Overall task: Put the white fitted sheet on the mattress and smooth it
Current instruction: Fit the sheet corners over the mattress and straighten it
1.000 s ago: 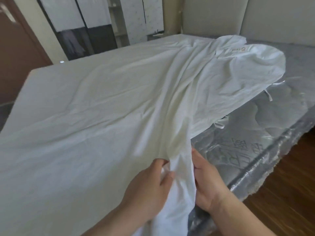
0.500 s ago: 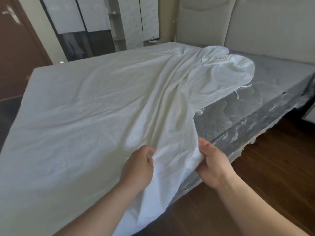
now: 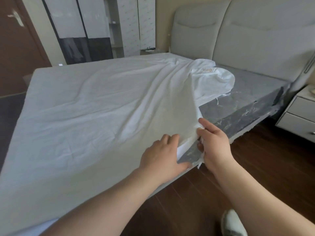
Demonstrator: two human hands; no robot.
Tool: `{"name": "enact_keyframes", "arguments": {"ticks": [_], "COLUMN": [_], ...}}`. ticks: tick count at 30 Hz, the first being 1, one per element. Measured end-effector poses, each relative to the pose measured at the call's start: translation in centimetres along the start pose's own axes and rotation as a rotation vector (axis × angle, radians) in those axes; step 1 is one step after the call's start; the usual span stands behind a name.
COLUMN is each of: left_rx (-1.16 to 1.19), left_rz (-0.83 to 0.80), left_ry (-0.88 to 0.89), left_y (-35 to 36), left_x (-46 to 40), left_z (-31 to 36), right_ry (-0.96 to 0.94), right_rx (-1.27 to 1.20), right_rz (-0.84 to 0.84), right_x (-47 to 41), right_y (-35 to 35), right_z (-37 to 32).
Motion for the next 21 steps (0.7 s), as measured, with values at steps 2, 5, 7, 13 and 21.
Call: {"name": "enact_keyframes", "arguments": {"ticks": [2,5,7,13,21], "left_rx": [0.0,0.03,0.06,0.128,-0.02], "left_rz": [0.046,0.111,0.048,0.014,-0.048], "left_ry": [-0.03,-0.055,-0.079,-0.174,-0.176], "left_y": [0.4,1.6,3.6,7.2,8.9], "left_x": [-1.2,-3.8,-6.1,-10.0,-10.9], "left_z": [0.4,0.6,0.1,-0.6,2.6], "right_ry": [-0.423,-0.663,-0.43,0.369,0.583], "right_rx": [0.471,0.701,0.611,0.199,-0.019], "right_rz": [-0.024,-0.29,-0.386,-0.363,-0.236], "right_x": [0.9,0.6,-3.1,-13.0,-18.1], "right_y": [0.7,3.4,3.4,0.2,-1.7], "right_z": [-3.0,-1.5,1.5,12.0,12.4]}}
Point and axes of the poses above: each hand's wrist, its own x-axis away from the middle knuckle, its own y-axis out of the palm, z = x × y, the point moved 9 cm from there along -x, towards the middle knuckle, and after that the axes turned 4 degrees about x, right-handed, at the moved point
